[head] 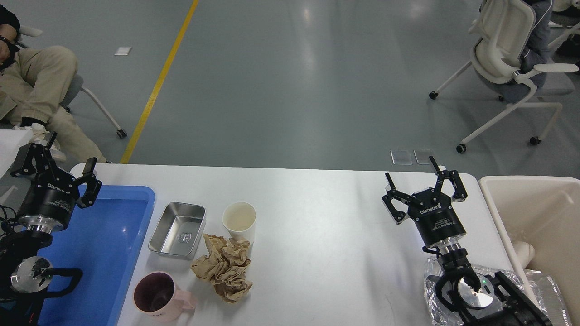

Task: Tidy desktop

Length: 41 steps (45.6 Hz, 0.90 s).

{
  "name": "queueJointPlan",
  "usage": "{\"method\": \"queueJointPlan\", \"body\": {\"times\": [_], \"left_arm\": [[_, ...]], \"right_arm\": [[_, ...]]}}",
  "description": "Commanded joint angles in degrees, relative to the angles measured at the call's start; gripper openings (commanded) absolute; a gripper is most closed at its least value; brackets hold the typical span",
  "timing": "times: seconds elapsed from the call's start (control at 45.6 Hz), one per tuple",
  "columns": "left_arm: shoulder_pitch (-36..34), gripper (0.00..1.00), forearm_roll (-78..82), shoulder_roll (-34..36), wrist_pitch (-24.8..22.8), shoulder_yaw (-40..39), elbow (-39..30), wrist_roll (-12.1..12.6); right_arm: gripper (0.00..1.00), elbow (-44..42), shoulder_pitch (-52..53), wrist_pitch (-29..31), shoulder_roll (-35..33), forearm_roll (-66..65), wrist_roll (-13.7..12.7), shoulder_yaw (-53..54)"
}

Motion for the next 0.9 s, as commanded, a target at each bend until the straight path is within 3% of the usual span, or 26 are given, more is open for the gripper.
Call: {"method": "queueJointPlan", "body": {"times": [0.0, 0.877], "left_arm": [[-0.1, 0.97, 0.0, -0.9, 0.3, -0.1, 0.0, -0.2], [-0.2, 0.97, -10.1, 1.1, 0.1, 0.3, 2.2, 0.9]], "right_arm": [[1.0, 0.0, -0.2, 0.0, 0.0, 0.0, 0.0, -0.1], [1.0, 0.0, -0.2, 0.1, 1.3, 0.6, 0.3, 0.8]]}}
